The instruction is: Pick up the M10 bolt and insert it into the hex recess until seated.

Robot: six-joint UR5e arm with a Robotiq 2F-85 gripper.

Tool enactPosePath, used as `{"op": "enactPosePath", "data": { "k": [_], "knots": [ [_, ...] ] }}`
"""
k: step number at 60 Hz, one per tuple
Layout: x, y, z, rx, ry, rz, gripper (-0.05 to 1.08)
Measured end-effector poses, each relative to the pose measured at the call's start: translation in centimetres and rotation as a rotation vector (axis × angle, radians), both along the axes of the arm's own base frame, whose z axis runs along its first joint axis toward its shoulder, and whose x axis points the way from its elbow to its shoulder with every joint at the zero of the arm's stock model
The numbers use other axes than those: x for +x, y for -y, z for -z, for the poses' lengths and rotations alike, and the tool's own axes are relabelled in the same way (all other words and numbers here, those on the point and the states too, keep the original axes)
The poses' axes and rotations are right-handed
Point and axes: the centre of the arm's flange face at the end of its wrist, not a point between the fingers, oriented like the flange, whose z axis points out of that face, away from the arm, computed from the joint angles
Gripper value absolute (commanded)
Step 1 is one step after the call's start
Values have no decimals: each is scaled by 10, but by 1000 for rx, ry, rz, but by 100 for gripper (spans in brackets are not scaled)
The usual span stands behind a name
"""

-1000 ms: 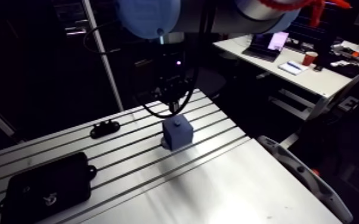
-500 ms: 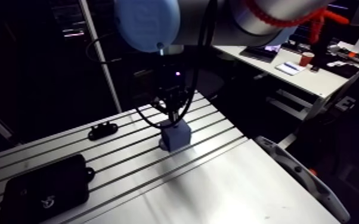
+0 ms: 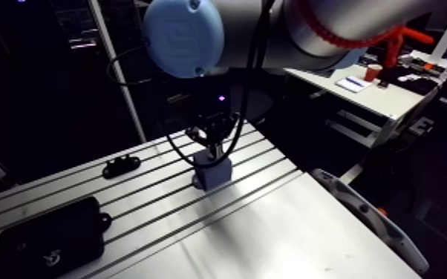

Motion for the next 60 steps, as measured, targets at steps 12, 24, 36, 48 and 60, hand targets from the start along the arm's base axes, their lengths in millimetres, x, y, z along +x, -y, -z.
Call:
{"op": "enactPosePath", "data": {
  "k": [12, 24, 36, 48, 60],
  "knots": [
    [0, 0, 2, 0, -3, 0, 108],
    [0, 0, 5, -4, -5, 1, 108],
    [0, 1, 8, -10, -20, 1, 108],
    [-1, 2, 10, -13, -27, 1, 108],
    [-1, 1, 11, -14, -28, -1, 108]
  ]
}}
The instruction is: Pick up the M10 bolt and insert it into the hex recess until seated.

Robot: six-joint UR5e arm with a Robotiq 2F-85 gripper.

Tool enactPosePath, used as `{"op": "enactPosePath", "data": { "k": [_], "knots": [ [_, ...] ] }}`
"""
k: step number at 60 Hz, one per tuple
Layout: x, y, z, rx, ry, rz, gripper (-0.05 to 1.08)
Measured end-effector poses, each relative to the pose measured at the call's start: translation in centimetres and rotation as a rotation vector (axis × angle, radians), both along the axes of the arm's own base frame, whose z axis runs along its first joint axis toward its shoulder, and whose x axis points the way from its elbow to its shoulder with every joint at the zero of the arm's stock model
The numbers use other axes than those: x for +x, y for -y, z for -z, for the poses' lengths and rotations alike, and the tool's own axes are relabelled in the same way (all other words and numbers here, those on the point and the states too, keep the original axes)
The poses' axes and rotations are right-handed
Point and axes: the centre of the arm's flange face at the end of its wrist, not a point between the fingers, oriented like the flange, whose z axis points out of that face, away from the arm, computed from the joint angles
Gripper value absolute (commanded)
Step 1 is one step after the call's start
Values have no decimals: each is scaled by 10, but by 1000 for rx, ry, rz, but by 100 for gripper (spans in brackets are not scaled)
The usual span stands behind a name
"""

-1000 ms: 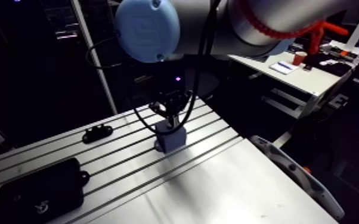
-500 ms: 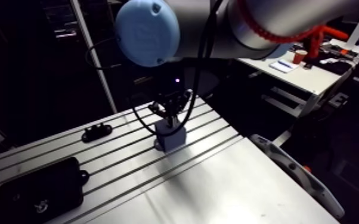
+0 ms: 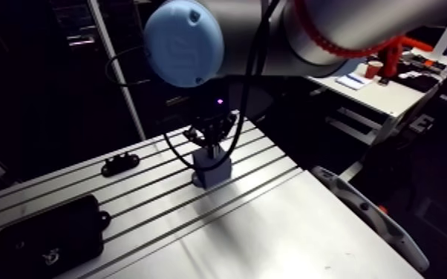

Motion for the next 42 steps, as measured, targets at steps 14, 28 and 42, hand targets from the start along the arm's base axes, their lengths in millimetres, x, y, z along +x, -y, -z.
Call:
{"op": "enactPosePath", "data": {
  "k": [14, 28, 42],
  "knots": [
    [0, -2, 1, 1, -2, 1, 108],
    [-1, -4, 2, 2, -3, 2, 108],
    [-2, -5, 4, 0, -1, 3, 108]
  ]
}}
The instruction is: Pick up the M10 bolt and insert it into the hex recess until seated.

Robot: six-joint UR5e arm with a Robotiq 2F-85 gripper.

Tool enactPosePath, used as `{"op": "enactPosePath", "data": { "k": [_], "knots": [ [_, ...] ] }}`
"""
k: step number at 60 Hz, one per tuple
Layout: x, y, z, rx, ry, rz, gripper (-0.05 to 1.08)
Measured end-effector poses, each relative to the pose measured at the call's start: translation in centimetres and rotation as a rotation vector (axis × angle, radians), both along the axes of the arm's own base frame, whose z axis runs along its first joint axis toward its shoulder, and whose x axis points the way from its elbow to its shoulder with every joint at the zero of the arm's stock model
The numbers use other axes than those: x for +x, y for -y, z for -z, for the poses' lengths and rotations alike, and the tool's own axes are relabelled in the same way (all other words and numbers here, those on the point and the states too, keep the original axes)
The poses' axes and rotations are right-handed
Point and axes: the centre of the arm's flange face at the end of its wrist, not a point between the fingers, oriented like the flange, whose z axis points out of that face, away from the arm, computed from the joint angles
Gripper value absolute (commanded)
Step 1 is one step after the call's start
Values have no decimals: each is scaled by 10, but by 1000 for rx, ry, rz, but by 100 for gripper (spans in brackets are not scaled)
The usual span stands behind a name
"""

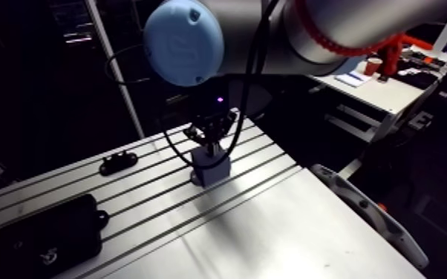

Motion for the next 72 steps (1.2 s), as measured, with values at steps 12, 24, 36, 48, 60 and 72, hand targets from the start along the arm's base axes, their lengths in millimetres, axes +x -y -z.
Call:
{"op": "enactPosePath", "data": {
  "k": [12, 24, 36, 48, 60, 72],
  "knots": [
    [-1, -1, 0, 1, -2, 0, 108],
    [-1, -1, 0, 4, -7, 0, 108],
    [-2, -1, 0, 3, -8, 0, 108],
    [-2, -1, 2, 2, -6, -1, 108],
    [-3, -1, 2, 2, -6, -4, 108],
    [-3, -1, 1, 3, -7, -10, 108]
  ]
}}
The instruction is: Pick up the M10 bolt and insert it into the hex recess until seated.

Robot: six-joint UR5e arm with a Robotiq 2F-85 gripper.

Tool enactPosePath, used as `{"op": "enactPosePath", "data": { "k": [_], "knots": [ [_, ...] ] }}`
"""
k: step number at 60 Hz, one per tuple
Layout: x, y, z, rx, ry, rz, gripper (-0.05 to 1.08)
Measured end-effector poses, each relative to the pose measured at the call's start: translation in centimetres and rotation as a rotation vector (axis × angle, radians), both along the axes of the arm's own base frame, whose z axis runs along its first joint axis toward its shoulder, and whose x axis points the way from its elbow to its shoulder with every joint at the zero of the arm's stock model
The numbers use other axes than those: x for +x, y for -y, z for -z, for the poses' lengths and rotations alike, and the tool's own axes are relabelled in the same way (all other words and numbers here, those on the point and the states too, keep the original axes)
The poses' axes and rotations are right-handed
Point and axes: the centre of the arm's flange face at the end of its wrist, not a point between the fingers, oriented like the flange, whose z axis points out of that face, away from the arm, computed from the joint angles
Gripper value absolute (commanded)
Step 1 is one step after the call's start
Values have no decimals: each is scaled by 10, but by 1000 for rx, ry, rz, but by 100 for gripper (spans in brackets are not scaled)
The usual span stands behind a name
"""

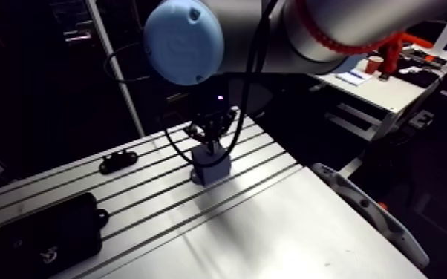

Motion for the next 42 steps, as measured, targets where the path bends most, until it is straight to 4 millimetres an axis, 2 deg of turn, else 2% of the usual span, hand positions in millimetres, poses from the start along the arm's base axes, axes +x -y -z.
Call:
{"op": "enactPosePath", "data": {
  "k": [28, 37, 40, 42],
  "knots": [
    [-2, -1, -4, 1, -9, -1, 107],
    [-3, -1, -7, 2, -16, 0, 100],
    [-3, -1, -8, 2, -18, 0, 91],
    [-4, -1, -8, 1, -20, 0, 88]
  ]
}}
